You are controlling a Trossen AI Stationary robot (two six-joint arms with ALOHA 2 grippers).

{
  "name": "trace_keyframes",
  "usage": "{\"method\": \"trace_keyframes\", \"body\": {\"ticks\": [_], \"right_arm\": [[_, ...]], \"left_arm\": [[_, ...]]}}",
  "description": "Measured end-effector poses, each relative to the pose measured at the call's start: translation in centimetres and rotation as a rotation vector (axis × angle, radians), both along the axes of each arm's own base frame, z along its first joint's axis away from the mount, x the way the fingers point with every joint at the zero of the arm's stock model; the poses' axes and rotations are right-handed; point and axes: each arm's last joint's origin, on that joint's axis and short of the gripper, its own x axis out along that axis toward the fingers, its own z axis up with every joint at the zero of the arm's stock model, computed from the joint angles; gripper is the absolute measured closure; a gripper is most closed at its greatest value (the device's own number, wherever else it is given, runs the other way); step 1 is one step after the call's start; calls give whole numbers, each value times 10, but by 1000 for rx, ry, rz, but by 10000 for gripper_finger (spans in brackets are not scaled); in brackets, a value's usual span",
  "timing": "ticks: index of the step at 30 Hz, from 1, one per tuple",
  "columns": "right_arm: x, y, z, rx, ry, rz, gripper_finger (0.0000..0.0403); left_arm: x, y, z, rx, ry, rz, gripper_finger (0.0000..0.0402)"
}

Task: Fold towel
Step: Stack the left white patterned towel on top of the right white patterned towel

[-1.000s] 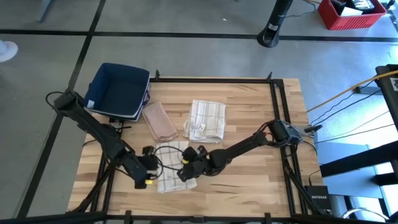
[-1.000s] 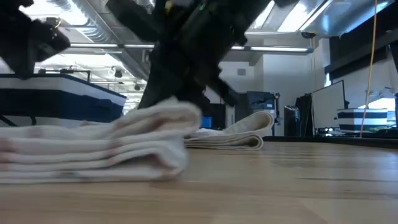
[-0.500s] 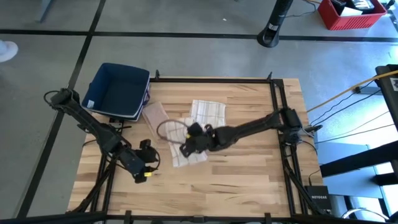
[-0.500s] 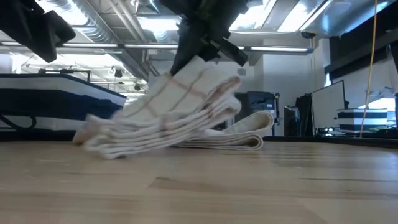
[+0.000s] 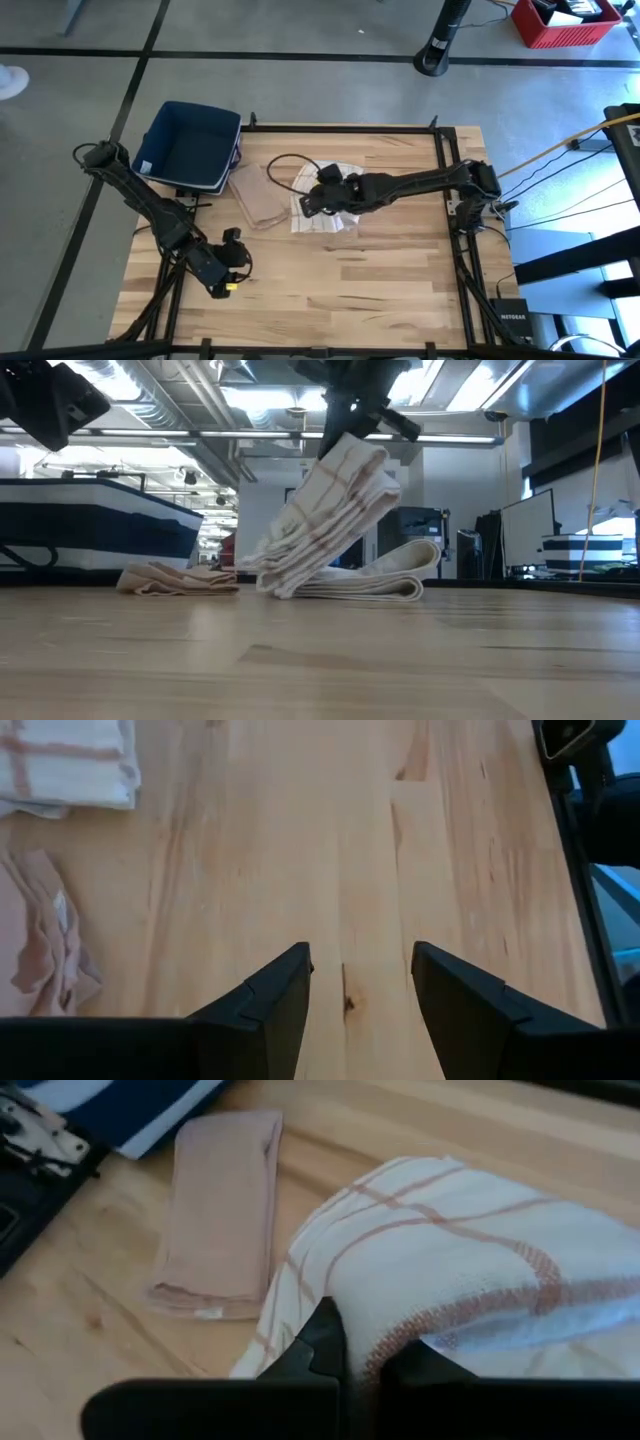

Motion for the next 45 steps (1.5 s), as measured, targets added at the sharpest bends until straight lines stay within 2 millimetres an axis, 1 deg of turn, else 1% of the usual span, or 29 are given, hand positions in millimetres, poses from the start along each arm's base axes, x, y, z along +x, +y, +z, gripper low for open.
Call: {"method": "trace_keyframes", "body": {"ticks": [3,6,11,14,16,18,20,23,27,29,31,34,37,40,42,45], "right_arm": [[-7,-6,8,-18,-1,-38,389],[-16,-14,9,-29,55,-98,388],[-26,-19,2,-39,149,-155,388],[-30,-19,-10,-15,203,-144,388],[-30,-19,-18,-2,202,-132,388],[-28,-19,-26,-15,202,-102,388],[-26,-19,-29,-60,216,-59,388],[-19,-19,-25,-149,186,22,388],[-7,-19,-18,-270,153,188,388],[-7,-19,-18,-288,167,192,388],[-14,-23,-27,-244,216,135,388],[-30,-31,-45,-136,317,30,388],[-41,-33,-62,-84,358,-35,388],[-42,-30,-74,-44,337,-27,388],[-40,-29,-78,-28,294,-22,388],[-41,-30,-83,-20,292,-39,387]], "left_arm": [[0,0,0,12,-9,6,231],[0,0,0,11,-9,6,231],[0,0,0,7,-9,12,231],[0,0,0,6,-9,13,231],[0,0,0,6,-9,13,231],[0,0,0,6,-9,13,231],[0,0,0,6,-9,13,231],[0,0,0,6,-9,13,231],[0,0,0,6,-9,13,231],[0,1,0,6,-9,14,231],[0,1,0,6,-9,14,231],[0,1,0,6,-9,14,231],[1,1,0,10,-11,14,231],[1,1,1,25,-24,10,231],[1,1,1,29,-26,12,231],[1,1,1,29,-26,14,231]]}}
